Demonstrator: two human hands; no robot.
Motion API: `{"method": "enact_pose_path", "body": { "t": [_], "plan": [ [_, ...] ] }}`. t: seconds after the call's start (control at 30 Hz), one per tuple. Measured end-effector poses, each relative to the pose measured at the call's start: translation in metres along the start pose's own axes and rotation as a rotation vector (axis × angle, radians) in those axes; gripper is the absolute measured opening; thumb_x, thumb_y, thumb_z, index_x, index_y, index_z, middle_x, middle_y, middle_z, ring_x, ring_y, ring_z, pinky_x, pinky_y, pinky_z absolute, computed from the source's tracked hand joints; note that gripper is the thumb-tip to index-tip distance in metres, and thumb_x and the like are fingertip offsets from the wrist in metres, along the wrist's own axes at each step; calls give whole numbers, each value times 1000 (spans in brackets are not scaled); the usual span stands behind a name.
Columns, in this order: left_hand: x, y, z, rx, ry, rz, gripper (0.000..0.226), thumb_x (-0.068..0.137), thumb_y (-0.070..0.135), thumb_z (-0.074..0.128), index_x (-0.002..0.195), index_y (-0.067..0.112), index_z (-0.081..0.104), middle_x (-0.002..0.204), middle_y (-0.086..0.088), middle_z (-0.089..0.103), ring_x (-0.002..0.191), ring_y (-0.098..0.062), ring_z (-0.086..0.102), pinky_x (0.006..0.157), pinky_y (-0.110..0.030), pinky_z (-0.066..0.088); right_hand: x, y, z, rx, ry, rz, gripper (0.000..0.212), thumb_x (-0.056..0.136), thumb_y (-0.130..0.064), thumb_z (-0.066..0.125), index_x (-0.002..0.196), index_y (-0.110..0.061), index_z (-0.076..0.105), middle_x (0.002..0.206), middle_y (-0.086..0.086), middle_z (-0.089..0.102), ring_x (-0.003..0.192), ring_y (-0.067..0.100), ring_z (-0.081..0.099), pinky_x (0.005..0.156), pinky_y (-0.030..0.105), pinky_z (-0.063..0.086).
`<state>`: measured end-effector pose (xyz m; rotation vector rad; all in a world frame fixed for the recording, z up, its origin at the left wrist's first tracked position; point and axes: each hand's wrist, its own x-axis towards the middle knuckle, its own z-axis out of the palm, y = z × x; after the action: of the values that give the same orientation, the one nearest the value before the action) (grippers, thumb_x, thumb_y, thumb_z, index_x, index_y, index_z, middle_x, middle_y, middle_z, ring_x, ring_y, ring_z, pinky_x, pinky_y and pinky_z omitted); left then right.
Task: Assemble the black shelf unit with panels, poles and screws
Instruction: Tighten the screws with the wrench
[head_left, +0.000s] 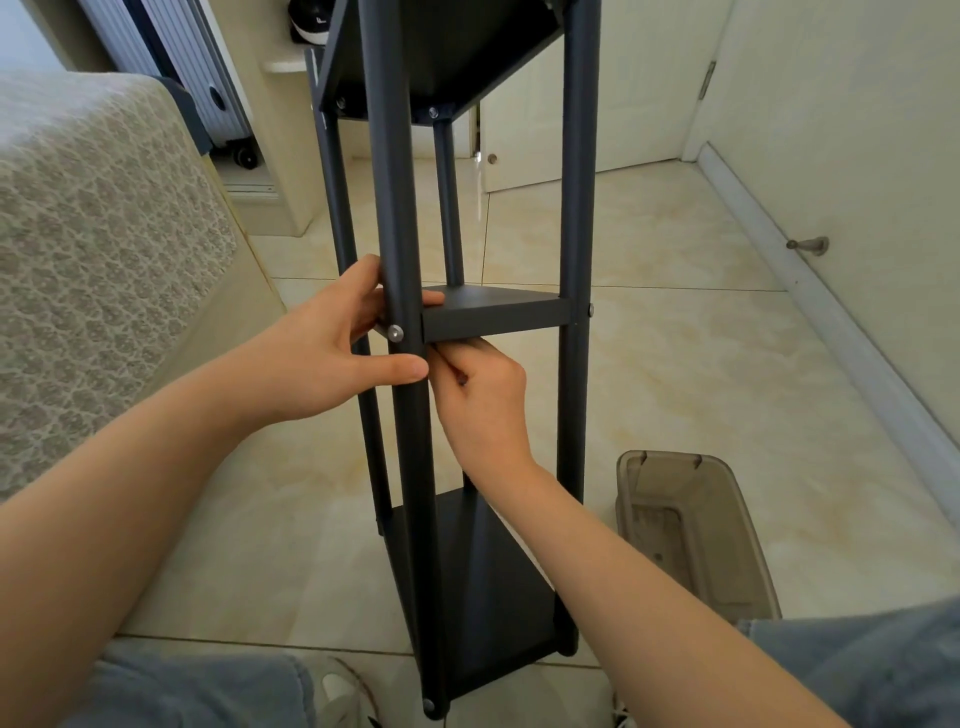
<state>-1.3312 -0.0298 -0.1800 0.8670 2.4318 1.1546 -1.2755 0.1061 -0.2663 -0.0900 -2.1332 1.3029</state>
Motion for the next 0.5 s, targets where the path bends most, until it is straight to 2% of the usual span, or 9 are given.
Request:
{"method": "enact_pose_path", "body": {
  "t": [0.1,0.17,0.23,0.4,0.5],
  "plan": [
    [-1,2,1,19,-7,-1,73,83,15,76,134,43,32,127,31,57,128,10,47,108,-15,33,-4,1,-6,-28,-42,20,15,94,-11,62,90,-5,74,77,0,68,74,12,61,73,27,51],
    [-2,4,1,26,-13,-1,73,83,16,76,134,42,31,132,26,56,133,3,46,115,-27,33,-6,2,-11,-45,-80,61,17,94,-14,62,83,-8,74,67,-13,57,66,5,54,66,17,41],
    [-2,6,1,31,-16,-3,74,83,16,76,137,39,31,138,19,55,136,-4,45,119,-37,32,-9,3,-15,-64,-119,111,19,95,-18,62,82,-11,74,64,-17,53,64,4,53,64,12,35],
    [-4,9,3,49,-16,-11,75,83,18,76,137,40,30,141,16,53,137,-6,44,119,-39,32,-14,3,-27,-106,-174,167,20,95,-22,61,81,-14,73,62,-16,54,64,4,55,61,7,33],
    [-4,10,3,55,-18,-16,79,83,18,77,144,34,30,144,12,52,138,-9,44,119,-42,33,-12,0,-33,-110,-205,175,21,95,-21,61,80,-14,73,60,-17,53,62,4,54,60,8,32]
  ]
}}
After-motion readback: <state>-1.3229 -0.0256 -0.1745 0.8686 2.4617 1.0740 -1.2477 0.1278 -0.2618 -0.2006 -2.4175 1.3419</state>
